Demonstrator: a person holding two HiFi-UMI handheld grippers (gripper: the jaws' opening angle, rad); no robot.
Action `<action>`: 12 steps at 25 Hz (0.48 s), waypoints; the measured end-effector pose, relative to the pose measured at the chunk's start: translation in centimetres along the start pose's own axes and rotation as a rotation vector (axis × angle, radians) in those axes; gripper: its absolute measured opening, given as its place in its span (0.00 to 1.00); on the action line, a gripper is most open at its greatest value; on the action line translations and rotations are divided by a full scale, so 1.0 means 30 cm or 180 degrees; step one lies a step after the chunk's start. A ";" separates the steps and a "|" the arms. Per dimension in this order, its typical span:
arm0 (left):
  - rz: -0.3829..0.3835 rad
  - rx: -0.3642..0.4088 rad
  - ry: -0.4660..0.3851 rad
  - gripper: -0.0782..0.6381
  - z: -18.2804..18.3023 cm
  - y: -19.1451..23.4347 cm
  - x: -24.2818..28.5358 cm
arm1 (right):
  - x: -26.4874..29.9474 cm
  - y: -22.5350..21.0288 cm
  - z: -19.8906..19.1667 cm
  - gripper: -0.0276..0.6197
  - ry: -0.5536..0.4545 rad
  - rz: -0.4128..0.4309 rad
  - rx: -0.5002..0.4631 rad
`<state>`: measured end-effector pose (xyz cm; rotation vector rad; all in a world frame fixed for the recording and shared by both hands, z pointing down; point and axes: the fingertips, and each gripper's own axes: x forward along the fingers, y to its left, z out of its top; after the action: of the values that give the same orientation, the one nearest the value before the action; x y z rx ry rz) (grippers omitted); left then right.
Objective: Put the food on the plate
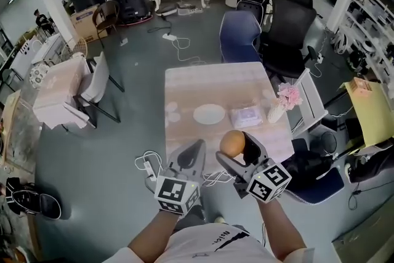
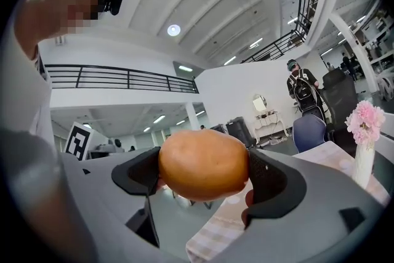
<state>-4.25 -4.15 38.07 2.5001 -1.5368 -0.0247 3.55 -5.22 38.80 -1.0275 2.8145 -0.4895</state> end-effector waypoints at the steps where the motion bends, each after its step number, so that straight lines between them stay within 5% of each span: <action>1: -0.0028 0.0005 0.0014 0.12 -0.006 0.022 0.017 | 0.025 -0.013 -0.008 0.68 0.0004 -0.0040 -0.0007; 12: -0.0304 -0.0021 0.0207 0.12 -0.127 0.194 0.219 | 0.214 -0.188 -0.131 0.68 0.0183 -0.0435 -0.0113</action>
<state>-5.92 -11.86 43.48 2.5410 -1.3897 0.0366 1.25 -12.36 44.47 -1.2383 2.8248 -0.4916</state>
